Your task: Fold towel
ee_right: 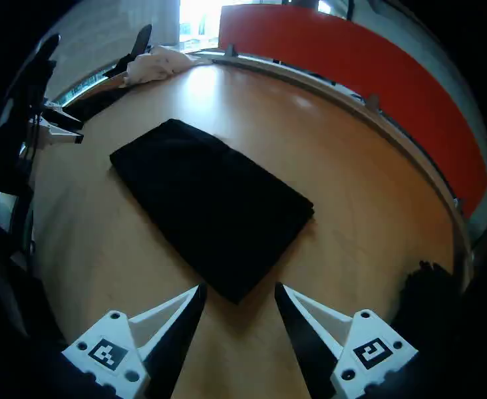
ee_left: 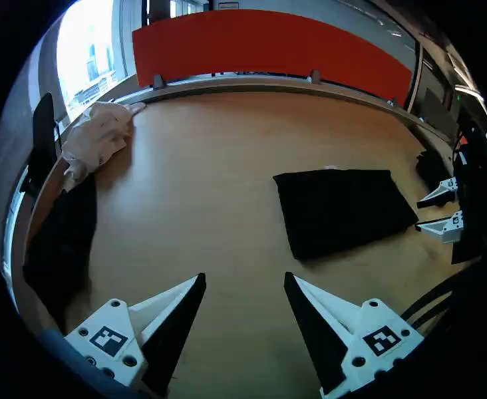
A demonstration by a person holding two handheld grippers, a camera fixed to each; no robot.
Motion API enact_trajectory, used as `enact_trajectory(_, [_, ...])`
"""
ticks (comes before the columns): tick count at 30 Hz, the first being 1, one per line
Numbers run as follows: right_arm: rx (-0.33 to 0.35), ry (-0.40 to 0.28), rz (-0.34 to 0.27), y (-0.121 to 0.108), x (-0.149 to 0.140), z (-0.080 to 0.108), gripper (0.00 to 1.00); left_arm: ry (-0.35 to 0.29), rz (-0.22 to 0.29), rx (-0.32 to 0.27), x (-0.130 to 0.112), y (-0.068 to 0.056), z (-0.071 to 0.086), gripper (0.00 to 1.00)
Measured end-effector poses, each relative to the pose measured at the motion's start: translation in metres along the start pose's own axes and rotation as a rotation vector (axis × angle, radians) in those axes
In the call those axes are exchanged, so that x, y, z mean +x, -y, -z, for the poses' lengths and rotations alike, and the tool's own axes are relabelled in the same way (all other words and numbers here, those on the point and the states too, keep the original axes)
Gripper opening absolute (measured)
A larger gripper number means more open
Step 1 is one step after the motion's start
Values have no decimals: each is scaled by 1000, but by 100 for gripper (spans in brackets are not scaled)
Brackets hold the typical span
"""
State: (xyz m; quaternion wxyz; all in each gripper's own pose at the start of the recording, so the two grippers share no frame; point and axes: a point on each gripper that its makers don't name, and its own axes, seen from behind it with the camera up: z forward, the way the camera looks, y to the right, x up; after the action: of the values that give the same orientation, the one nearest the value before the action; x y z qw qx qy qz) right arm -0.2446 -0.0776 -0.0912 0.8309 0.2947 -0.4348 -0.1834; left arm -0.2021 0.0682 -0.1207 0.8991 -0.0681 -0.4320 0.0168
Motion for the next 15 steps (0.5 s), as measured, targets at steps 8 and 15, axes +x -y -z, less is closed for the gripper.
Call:
enact_trajectory(8, [25, 14, -7, 2, -6, -2, 61, 4, 3, 7, -1, 5, 1, 87])
enact_trajectory(15, [60, 26, -10, 8, -9, -3, 33, 8, 4, 9, -3, 8, 3, 87])
